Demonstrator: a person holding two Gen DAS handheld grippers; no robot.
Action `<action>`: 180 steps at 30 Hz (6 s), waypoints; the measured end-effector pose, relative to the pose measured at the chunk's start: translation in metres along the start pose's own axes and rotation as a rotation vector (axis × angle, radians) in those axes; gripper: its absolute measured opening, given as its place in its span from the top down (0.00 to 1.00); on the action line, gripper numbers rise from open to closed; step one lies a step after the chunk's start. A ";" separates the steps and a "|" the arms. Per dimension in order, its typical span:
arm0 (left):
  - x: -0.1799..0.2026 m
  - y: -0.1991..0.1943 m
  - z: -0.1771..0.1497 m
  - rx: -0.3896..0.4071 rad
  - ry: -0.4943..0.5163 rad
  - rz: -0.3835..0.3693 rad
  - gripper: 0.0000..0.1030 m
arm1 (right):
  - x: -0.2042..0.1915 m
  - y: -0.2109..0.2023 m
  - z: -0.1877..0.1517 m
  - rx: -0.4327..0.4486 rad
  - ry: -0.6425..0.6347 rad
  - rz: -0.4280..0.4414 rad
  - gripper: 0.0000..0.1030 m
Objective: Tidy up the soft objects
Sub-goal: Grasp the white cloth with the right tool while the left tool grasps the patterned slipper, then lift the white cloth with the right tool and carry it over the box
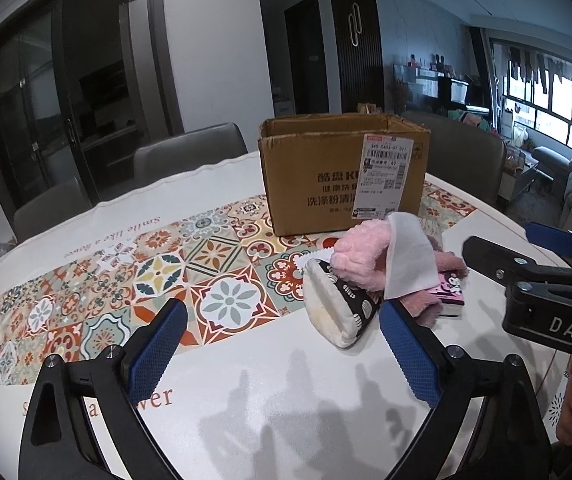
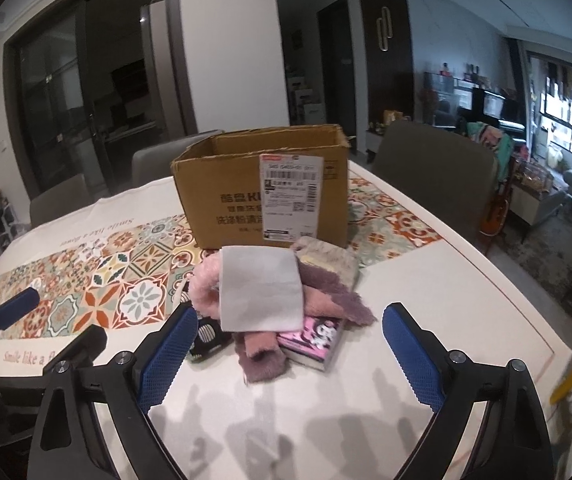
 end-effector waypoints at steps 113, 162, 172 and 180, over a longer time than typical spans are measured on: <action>0.039 0.007 0.058 0.059 0.013 -0.195 0.88 | -0.001 0.024 0.027 -0.006 0.045 0.162 0.73; 0.042 0.137 0.193 0.152 0.107 -0.225 0.88 | 0.017 0.151 0.193 0.035 -0.050 0.128 0.73; 0.053 0.161 0.180 0.046 0.123 -0.258 0.86 | 0.023 0.191 0.178 -0.108 -0.064 0.125 0.73; 0.054 0.160 0.180 0.042 0.123 -0.241 0.70 | 0.025 0.194 0.175 -0.145 -0.068 0.138 0.51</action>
Point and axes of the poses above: each gripper's, at about its wrist camera, not at the fingertips, and y roughly the way its jaws point, x to its right, z to its top, the point moved 8 cm from there along y, roughly the way its jaws point, and after that the axes turned 6 degrees about -y, right-handed, at the moved point
